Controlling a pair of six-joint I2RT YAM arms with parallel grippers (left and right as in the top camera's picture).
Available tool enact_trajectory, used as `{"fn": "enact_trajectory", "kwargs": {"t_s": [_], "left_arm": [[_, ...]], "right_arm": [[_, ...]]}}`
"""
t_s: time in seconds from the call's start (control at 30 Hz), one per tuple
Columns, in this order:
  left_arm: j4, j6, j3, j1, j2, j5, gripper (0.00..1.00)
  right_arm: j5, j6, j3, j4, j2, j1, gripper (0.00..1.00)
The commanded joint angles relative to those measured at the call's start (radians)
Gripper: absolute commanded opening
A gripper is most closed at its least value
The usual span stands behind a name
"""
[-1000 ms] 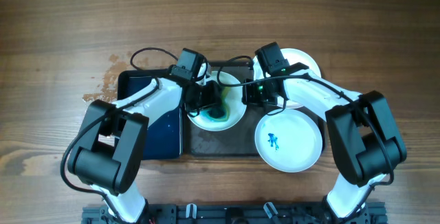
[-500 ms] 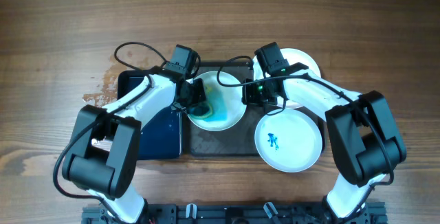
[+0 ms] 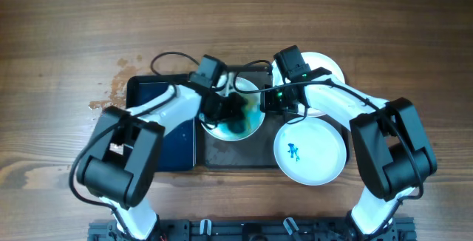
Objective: Clean dirty plates on tray and stack at the side
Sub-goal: 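Hold the middle plate with the right gripper and scrub it with the sponge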
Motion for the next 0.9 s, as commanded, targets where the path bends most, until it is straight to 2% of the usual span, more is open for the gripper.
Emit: {"fn": "enact_trajectory", "kwargs": {"t_s": [0.0, 0.13, 0.27, 0.37, 0.43, 0.5, 0.57, 0.67, 0.73, 0.87], "left_arm": [[-0.016, -0.043, -0.034, 0.144, 0.04, -0.266, 0.04], [-0.047, -0.043, -0.034, 0.227, 0.04, -0.34, 0.04], [-0.122, -0.014, -0.034, 0.202, 0.04, -0.325, 0.04], [-0.113, 0.145, -0.034, 0.124, 0.04, -0.068, 0.04], [-0.071, 0.167, -0.034, 0.052, 0.04, 0.114, 0.04], [-0.023, 0.162, -0.034, 0.008, 0.04, 0.187, 0.04], [0.013, 0.1, -0.034, -0.034, 0.04, 0.19, 0.04], [0.028, 0.084, -0.034, -0.04, 0.04, 0.184, 0.04], [0.046, 0.061, -0.034, -0.006, 0.04, 0.1, 0.04], [0.056, 0.035, -0.034, 0.145, 0.04, -0.092, 0.04]], "right_arm": [[0.034, 0.008, 0.002, -0.005, 0.024, 0.013, 0.04], [0.034, 0.009, 0.002, -0.005, 0.024, 0.013, 0.04], [0.035, 0.009, 0.002, -0.005, 0.024, 0.013, 0.04], [0.038, 0.01, 0.002, -0.005, 0.024, 0.013, 0.04], [0.038, 0.01, 0.002, -0.005, 0.024, 0.013, 0.04], [0.038, 0.01, 0.002, -0.005, 0.024, 0.013, 0.04], [0.042, 0.012, 0.002, -0.009, 0.024, 0.013, 0.04], [0.042, 0.012, 0.002, -0.009, 0.024, 0.013, 0.04], [0.042, 0.011, 0.002, -0.009, 0.024, 0.013, 0.04], [0.042, 0.011, 0.002, -0.009, 0.024, 0.013, 0.04]]}}
